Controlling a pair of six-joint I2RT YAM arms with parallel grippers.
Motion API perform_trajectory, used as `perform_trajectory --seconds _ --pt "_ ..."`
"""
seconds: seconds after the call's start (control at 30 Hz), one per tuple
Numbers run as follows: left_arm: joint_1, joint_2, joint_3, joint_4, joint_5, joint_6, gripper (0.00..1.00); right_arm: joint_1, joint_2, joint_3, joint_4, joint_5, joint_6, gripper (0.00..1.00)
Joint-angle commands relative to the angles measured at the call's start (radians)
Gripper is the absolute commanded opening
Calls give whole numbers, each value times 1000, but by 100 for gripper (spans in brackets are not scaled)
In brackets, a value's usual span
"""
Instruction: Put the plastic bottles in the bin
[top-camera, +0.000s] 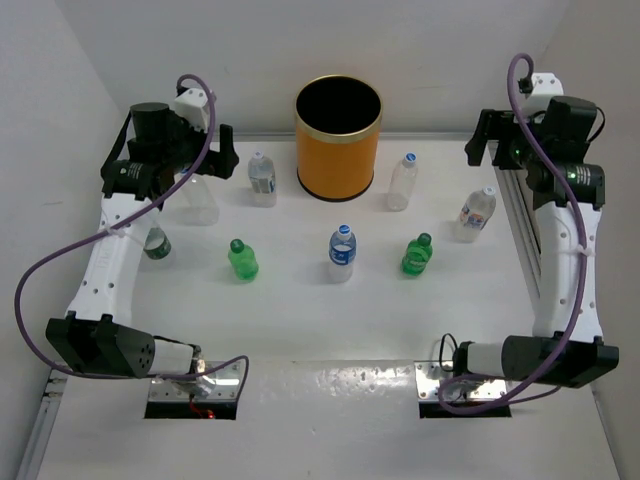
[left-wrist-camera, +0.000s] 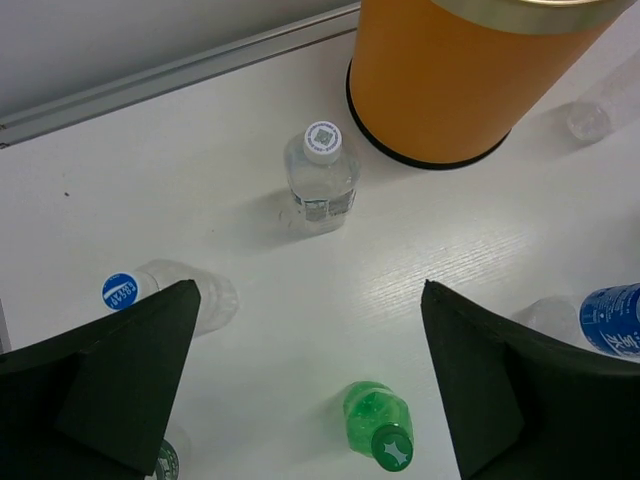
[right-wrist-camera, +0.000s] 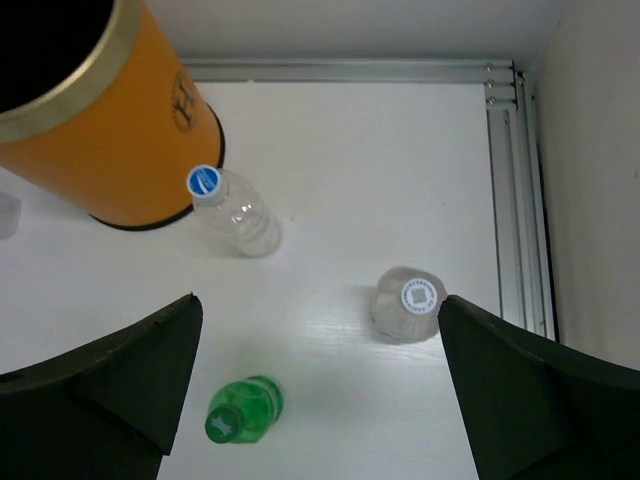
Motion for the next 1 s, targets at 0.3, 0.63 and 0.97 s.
perform_trajectory --seconds 0.3,0.63,0.97 --pt "-13 -4 21 6 -6 15 100 -46 5 -337 153 244 -49 100" --pt "-13 15 12 6 6 24 100 -64 191 -406 297 273 -24 100" --pt "6 15 3 6 6 24 100 -69 285 -451 382 232 -36 84"
